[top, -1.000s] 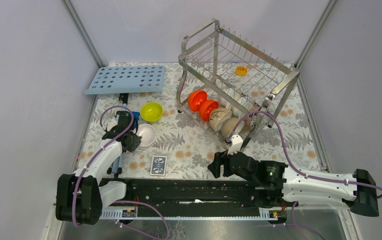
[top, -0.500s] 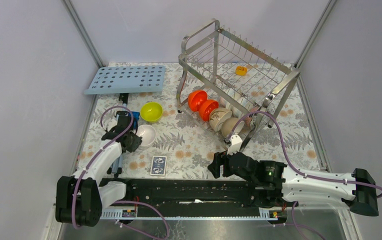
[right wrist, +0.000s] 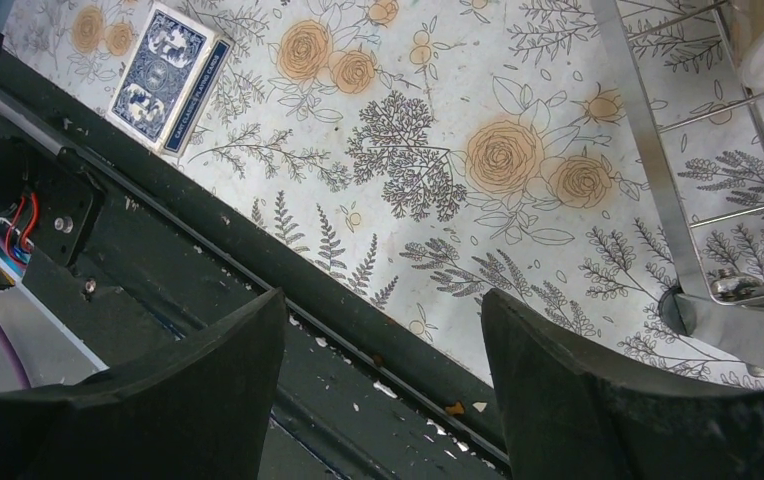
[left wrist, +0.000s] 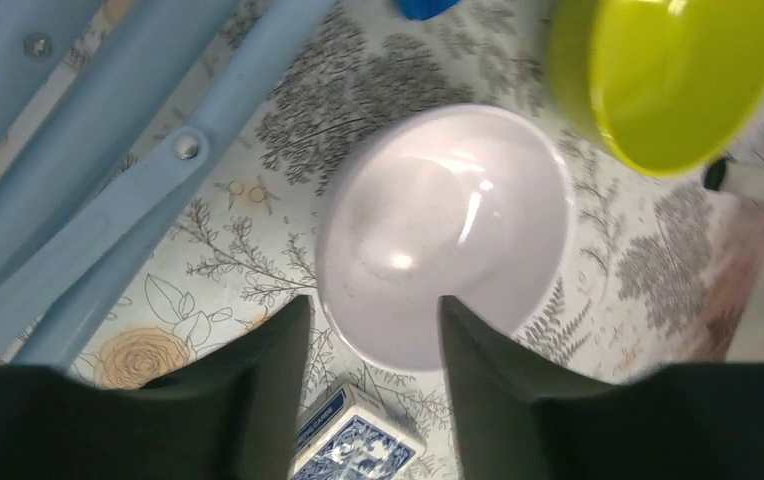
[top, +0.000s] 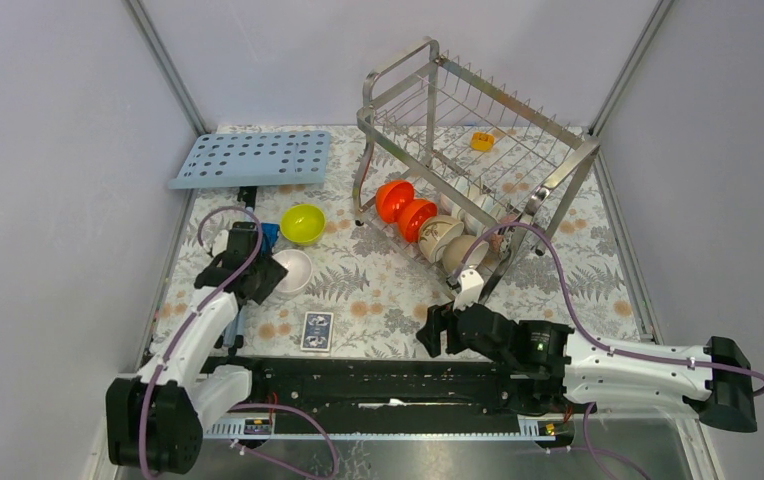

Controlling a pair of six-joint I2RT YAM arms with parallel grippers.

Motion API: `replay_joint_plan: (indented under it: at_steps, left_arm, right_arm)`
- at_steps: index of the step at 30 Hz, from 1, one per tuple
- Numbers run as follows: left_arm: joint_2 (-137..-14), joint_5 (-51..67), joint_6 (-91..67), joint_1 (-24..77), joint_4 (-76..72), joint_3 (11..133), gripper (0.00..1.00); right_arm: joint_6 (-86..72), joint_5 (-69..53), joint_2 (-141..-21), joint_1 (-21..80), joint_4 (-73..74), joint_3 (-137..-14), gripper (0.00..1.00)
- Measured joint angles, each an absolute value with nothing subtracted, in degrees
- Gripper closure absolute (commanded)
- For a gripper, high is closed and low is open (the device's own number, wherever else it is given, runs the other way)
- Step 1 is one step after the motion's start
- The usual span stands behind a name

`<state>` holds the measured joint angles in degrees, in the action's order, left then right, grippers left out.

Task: Unload the bowls from the dish rack
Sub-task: Place the bowl at the center of the board.

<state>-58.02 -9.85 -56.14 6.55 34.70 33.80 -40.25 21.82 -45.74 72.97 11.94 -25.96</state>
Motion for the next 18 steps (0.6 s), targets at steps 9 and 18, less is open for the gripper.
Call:
replay_joint_plan:
  at_steps: [9,18]
  left_arm:
    - [-50.7,-2.3,-49.3,6.5,35.2,40.7,0.19]
    - [-48.8,11.6,-40.4,11.6,29.7,42.3,0.09]
  right_arm:
    - [-34.5,19.4,-44.5,72.9,15.5,-31.0,0.22]
    - [-27.6,13.6,-44.0,72.9,16.4,-39.9,0.22]
